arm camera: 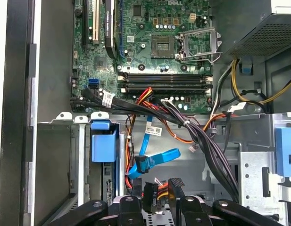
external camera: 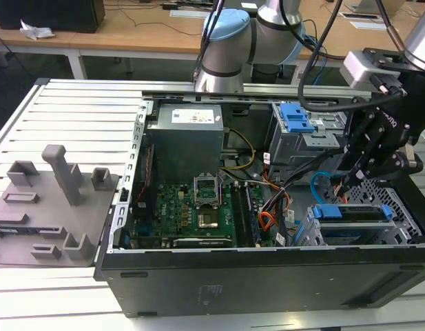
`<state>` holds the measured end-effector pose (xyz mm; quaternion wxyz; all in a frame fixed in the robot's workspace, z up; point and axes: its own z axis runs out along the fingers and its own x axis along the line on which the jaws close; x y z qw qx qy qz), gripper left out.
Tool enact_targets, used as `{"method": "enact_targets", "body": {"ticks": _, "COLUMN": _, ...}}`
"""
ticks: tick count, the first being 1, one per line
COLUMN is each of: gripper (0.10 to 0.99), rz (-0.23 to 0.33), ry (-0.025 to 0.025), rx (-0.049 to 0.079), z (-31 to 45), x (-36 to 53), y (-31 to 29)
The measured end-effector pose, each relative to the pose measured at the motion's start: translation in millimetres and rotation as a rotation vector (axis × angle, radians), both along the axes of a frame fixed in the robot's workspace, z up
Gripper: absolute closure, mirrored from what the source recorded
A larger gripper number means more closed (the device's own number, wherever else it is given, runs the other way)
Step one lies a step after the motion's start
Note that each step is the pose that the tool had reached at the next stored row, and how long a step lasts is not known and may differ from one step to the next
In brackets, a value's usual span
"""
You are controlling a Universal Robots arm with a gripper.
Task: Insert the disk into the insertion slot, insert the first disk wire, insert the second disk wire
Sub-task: 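Insert the first disk wire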
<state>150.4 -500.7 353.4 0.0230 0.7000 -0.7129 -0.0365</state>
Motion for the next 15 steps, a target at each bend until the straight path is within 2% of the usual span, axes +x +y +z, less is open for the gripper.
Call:
{"method": "enact_targets", "body": {"ticks": 5, "gripper": 0.741, "rz": 0.0, "ry": 0.0, "rx": 0.0, "z": -0.3, "x": 0.0, "y": 0.0}}
{"method": "enact_targets", "body": {"ticks": 6, "gripper": 0.867, "rz": 0.0, "ry": 0.0, "rx": 0.0, "z": -0.3, "x": 0.0, "y": 0.0}}
{"method": "enact_targets", "body": {"ticks": 7, "gripper": 0.922, "rz": 0.0, "ry": 0.0, "rx": 0.0, "z": -0.3, "x": 0.0, "y": 0.0}}
{"method": "enact_targets", "body": {"ticks": 15, "gripper": 0.925, "rz": 0.0, "ry": 0.0, "rx": 0.0, "z": -0.7, "x": 0.0, "y": -0.8}}
